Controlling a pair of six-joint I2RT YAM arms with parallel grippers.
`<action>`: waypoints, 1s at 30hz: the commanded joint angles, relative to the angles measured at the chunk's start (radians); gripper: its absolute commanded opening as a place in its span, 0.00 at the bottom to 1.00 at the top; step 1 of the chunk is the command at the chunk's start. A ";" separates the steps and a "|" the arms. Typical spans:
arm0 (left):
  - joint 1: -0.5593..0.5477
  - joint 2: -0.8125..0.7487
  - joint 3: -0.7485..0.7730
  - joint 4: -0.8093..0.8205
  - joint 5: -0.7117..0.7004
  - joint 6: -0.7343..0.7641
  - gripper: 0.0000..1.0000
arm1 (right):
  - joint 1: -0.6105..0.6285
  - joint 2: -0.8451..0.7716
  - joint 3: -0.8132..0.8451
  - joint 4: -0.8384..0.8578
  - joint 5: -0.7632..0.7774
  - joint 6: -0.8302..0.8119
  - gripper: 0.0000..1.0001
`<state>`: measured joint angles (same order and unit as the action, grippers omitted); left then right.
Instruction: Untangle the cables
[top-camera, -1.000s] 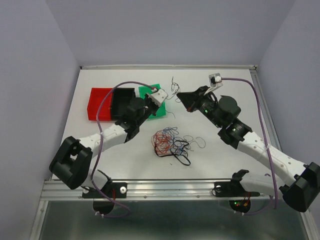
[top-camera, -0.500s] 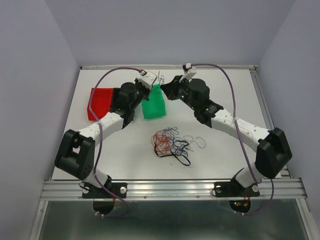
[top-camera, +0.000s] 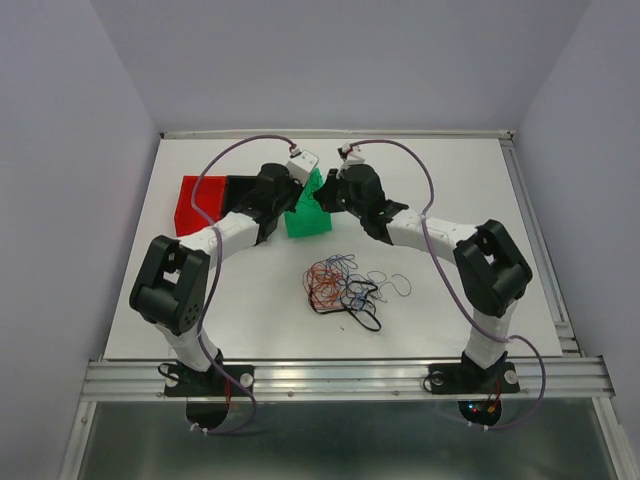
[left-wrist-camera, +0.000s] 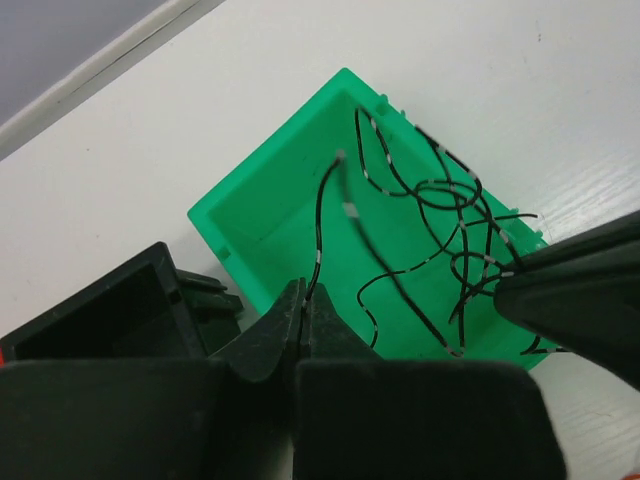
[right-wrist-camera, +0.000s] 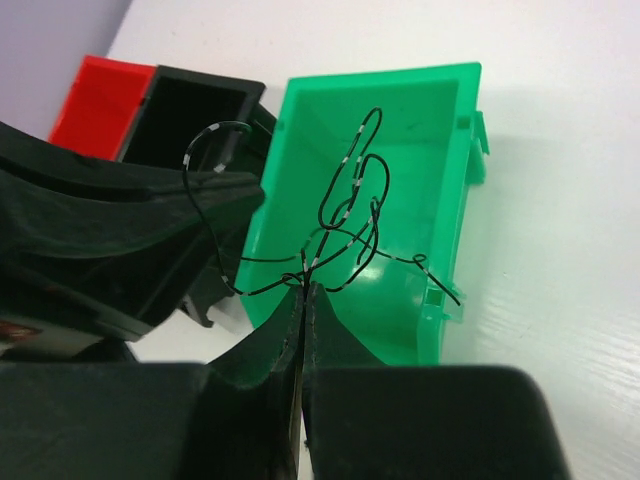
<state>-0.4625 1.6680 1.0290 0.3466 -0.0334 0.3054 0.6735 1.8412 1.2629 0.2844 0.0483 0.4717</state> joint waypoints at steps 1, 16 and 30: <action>0.004 0.018 0.100 -0.058 -0.060 -0.019 0.00 | -0.003 0.067 0.113 -0.004 0.021 0.002 0.00; 0.004 0.093 0.223 -0.261 0.004 -0.065 0.20 | -0.002 0.178 0.179 -0.030 0.061 0.008 0.01; 0.002 -0.134 0.103 -0.146 -0.032 -0.052 0.42 | 0.000 0.260 0.254 -0.066 0.051 -0.016 0.00</action>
<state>-0.4625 1.6382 1.1477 0.1291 -0.0425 0.2520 0.6735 2.0773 1.4307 0.2302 0.0902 0.4744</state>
